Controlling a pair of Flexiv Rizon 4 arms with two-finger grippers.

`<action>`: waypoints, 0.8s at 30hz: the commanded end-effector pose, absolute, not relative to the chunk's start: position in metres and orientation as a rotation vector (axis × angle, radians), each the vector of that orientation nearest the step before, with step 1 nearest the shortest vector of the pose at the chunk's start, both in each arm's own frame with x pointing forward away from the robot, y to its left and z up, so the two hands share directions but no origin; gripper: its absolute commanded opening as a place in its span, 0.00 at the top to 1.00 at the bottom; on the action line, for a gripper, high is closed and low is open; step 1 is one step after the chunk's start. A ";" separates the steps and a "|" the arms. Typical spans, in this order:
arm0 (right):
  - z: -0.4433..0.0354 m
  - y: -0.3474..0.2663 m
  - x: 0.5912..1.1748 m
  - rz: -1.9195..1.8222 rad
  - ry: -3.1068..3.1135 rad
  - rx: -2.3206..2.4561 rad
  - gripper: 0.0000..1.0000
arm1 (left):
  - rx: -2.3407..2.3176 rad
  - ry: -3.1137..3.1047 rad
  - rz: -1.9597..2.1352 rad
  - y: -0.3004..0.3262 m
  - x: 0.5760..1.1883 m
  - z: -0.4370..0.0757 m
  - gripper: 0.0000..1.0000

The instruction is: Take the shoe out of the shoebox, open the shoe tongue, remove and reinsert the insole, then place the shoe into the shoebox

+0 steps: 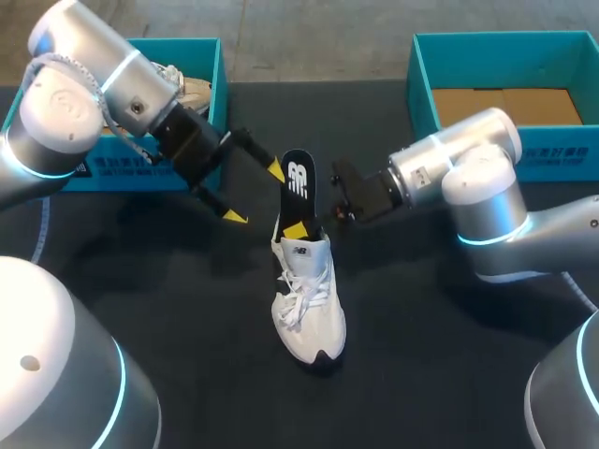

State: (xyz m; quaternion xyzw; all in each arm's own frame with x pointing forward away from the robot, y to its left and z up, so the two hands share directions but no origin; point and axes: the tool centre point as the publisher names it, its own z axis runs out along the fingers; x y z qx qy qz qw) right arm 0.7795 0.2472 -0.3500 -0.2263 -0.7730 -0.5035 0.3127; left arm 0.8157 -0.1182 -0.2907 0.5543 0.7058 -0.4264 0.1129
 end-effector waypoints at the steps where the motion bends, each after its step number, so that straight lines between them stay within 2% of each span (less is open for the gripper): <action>1: -0.348 0.248 0.778 -1.335 -2.054 -0.598 0.75 | 1.630 2.069 -1.252 -0.120 0.815 -0.292 0.00; 3: -0.343 0.248 0.779 -1.343 -2.066 -0.593 0.61 | 1.631 2.067 -1.252 -0.120 0.815 -0.290 0.00; 4: -0.340 0.248 0.780 -1.348 -2.076 -0.590 0.60 | 1.631 2.065 -1.253 -0.120 0.814 -0.289 0.00; 14: -0.323 0.242 0.792 -1.372 -2.128 -0.566 0.63 | 1.634 2.057 -1.247 -0.119 0.814 -0.285 0.00; 19: -0.323 0.239 0.799 -1.345 -2.143 -0.561 0.74 | 1.638 2.060 -1.242 -0.119 0.813 -0.285 0.00; 21: -0.324 0.238 0.801 -1.333 -2.145 -0.562 0.84 | 1.640 2.060 -1.242 -0.120 0.812 -0.285 0.00; 23: -0.326 0.237 0.803 -1.330 -2.145 -0.563 1.00 | 1.641 2.060 -1.242 -0.120 0.812 -0.285 0.00; 24: -0.326 0.237 0.804 -1.322 -2.143 -0.561 1.00 | 1.642 2.061 -1.242 -0.121 0.811 -0.285 0.00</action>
